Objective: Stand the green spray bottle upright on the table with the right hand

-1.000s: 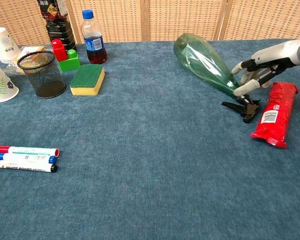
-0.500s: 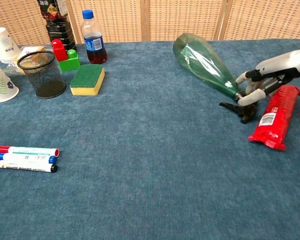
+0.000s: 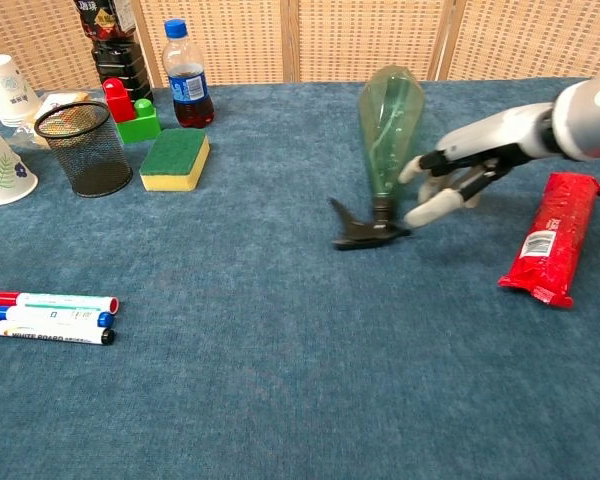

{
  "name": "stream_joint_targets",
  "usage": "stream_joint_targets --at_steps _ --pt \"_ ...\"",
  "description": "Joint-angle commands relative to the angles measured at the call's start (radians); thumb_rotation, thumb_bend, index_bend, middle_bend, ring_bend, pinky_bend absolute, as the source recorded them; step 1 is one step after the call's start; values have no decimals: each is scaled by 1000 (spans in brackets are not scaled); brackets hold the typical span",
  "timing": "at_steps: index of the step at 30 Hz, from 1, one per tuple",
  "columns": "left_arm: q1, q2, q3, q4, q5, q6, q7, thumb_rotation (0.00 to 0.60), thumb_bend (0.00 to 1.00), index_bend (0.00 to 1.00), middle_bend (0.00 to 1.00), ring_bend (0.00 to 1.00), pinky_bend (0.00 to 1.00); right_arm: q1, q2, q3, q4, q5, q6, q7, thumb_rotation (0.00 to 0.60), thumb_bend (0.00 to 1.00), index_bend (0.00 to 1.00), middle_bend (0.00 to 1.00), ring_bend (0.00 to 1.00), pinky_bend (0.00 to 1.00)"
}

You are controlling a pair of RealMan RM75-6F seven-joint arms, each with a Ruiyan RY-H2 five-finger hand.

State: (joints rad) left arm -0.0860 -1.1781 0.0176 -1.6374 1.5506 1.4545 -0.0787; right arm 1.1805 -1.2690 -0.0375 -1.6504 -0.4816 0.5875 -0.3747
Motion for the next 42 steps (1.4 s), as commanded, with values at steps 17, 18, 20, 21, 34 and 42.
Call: stream_joint_targets --at_steps 17,18,20,21,34,42 --pt "28 -11 10 85 -9 22 -95 600 304 258 195 129 145 170 -158 48 159 196 44 -18 230 188 0 189 104 267" --pt "29 -12 10 86 -9 23 -98 600 304 257 195 129 144 173 -161 51 169 205 47 -18 230 188 0 189 104 267" --pt "31 -13 10 88 -7 26 -100 600 304 256 195 129 144 178 -165 54 183 217 54 -19 227 187 0 189 102 267" --pt "32 -13 10 89 -6 28 -102 600 304 255 195 129 144 180 -167 56 191 223 60 -19 223 187 0 186 100 266" --pt "25 -13 15 78 22 30 -93 600 303 254 195 129 143 115 -12 53 -45 173 230 -23 217 192 0 180 75 264" --pt "35 -5 19 61 40 55 -75 600 304 255 195 129 144 -5 73 67 -214 -89 363 26 250 191 0 154 35 255"
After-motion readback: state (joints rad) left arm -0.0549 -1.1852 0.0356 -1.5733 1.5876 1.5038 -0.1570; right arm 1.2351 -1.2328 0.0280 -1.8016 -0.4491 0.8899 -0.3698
